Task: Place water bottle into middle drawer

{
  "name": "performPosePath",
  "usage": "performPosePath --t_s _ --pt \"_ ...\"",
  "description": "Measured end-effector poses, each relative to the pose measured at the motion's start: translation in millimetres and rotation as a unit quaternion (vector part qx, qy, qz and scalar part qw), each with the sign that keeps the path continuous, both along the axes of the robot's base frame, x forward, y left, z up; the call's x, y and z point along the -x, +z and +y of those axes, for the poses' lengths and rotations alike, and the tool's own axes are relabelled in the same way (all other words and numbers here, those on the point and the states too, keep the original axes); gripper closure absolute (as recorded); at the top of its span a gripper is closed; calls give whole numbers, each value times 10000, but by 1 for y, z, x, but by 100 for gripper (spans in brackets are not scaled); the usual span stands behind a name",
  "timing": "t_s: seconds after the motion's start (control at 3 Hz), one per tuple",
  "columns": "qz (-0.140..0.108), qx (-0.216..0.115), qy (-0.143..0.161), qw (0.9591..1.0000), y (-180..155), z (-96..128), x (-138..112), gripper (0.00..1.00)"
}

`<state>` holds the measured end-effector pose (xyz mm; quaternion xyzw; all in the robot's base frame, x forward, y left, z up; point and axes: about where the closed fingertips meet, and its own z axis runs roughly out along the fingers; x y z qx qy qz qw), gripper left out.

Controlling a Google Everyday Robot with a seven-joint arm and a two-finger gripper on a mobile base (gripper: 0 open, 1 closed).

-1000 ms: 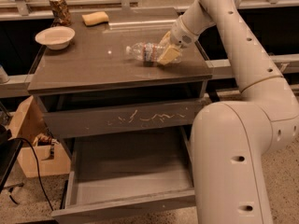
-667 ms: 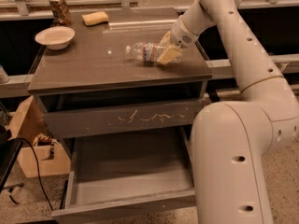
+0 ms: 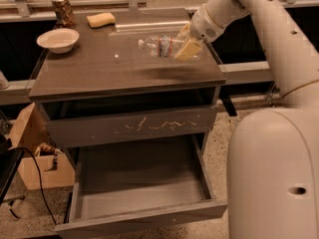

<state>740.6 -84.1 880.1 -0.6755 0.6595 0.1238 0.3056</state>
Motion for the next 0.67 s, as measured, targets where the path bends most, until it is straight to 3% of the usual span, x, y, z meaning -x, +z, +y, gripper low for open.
performPosePath --t_s 0.33,0.67 --pt "-385 -25 -153 9991 36 -21 30 100" --pt "-1134 -153 -419 9926 89 -38 67 100"
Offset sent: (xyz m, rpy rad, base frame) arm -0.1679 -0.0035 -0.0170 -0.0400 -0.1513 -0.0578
